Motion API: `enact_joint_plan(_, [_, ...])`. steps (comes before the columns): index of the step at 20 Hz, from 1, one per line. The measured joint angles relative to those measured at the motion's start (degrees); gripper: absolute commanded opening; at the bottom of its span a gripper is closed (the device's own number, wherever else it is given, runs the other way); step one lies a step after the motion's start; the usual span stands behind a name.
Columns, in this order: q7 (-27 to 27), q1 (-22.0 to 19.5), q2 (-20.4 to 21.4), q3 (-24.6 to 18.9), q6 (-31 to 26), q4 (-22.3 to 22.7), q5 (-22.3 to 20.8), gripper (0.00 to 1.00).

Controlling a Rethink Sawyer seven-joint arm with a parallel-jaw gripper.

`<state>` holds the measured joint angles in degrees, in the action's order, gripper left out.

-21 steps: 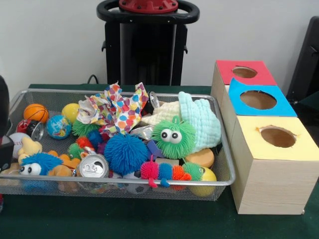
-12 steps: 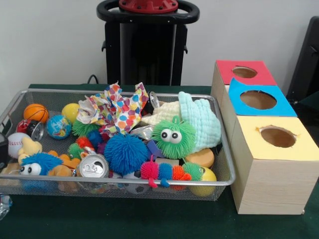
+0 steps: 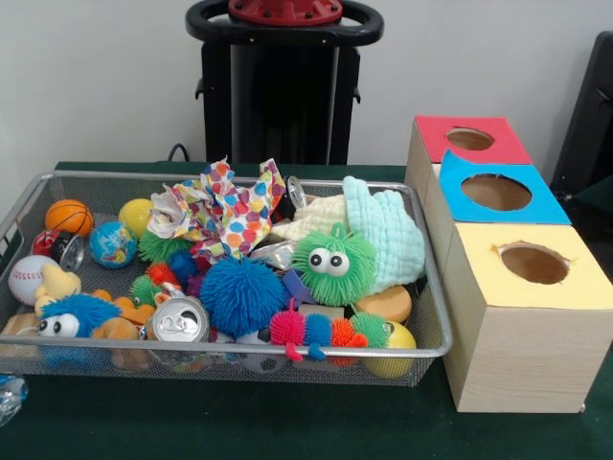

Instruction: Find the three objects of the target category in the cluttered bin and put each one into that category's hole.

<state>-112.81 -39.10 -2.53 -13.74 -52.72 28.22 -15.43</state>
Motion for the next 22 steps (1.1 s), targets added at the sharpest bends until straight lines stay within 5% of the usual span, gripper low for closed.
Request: enact_joint_plan(22, [0.0,-1.9,-1.8,0.16,-2.79,-0.4,10.52,1.0])
